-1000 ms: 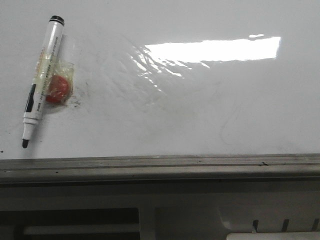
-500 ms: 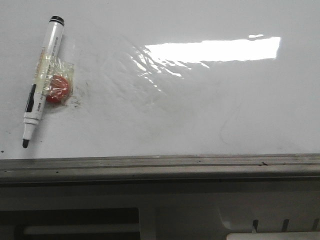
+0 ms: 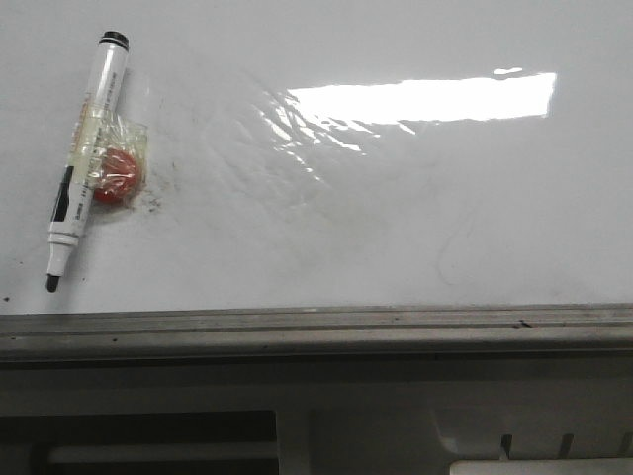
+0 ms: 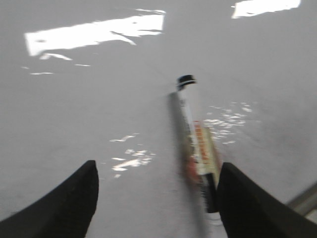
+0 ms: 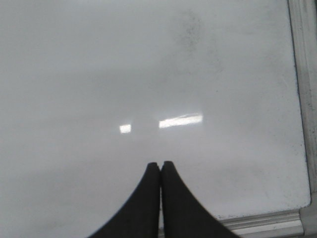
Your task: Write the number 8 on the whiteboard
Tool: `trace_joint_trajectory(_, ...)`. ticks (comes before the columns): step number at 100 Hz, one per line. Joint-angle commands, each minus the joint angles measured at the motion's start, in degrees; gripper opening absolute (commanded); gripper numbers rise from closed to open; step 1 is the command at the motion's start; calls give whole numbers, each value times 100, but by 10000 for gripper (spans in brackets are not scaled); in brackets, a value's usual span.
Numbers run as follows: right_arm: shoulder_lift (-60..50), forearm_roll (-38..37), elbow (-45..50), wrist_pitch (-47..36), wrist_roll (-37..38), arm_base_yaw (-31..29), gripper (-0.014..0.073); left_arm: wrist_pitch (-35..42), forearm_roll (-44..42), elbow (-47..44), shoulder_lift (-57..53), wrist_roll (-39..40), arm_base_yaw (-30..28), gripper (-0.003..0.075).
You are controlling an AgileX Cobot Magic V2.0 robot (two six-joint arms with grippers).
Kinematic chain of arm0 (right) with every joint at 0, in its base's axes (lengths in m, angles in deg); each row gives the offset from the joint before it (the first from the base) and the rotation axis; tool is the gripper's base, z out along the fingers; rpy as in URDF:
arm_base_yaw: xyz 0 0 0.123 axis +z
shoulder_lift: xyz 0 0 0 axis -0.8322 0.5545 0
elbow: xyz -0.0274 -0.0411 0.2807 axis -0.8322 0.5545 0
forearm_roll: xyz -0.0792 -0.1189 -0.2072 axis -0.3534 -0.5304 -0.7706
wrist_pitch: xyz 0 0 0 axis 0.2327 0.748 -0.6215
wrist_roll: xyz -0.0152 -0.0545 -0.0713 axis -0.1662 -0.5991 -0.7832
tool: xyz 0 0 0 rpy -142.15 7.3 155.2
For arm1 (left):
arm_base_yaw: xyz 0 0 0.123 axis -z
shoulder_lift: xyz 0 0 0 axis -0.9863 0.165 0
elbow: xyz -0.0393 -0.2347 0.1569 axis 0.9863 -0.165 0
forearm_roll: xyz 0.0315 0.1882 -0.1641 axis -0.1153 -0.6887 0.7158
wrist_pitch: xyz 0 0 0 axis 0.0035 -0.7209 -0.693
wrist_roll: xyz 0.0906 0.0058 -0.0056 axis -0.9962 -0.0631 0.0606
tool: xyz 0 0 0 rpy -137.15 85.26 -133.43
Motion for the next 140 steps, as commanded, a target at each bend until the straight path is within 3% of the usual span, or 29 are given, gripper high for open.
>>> trace_joint_trajectory(1,89,-35,-121,-481,-25,-2,-63,512,555,204,209,82,558,471)
trace_joint_trajectory(15,89,-35,-121,-547,-25,-2,-63,946,677,204,720,82,1047,471)
trace_joint_trajectory(43,89,-35,-121,-527,-25,9,-63,1914,914,204,1944,82,1142,446)
trace_joint_trajectory(67,89,6,-121,-505,-25,269,-63,1969,935,212,2496,70,1142,255)
trace_joint_trajectory(85,139,66,-142,-491,-25,692,-63,1886,935,212,2624,56,1142,27)
trace_joint_trajectory(89,199,66,-186,-394,-25,836,-63,1886,935,212,2624,31,1142,-22)
trace_joint_trajectory(110,569,79,-390,-126,-186,1892,-63,1888,832,212,2589,21,1156,-20)
trace_joint_trajectory(127,1072,499,-824,239,-725,3216,-63,1814,-633,339,2349,21,1192,-20)
trace_joint_trajectory(140,1516,673,-1264,239,-897,4383,-19,1726,-1166,521,2288,21,1217,-20)
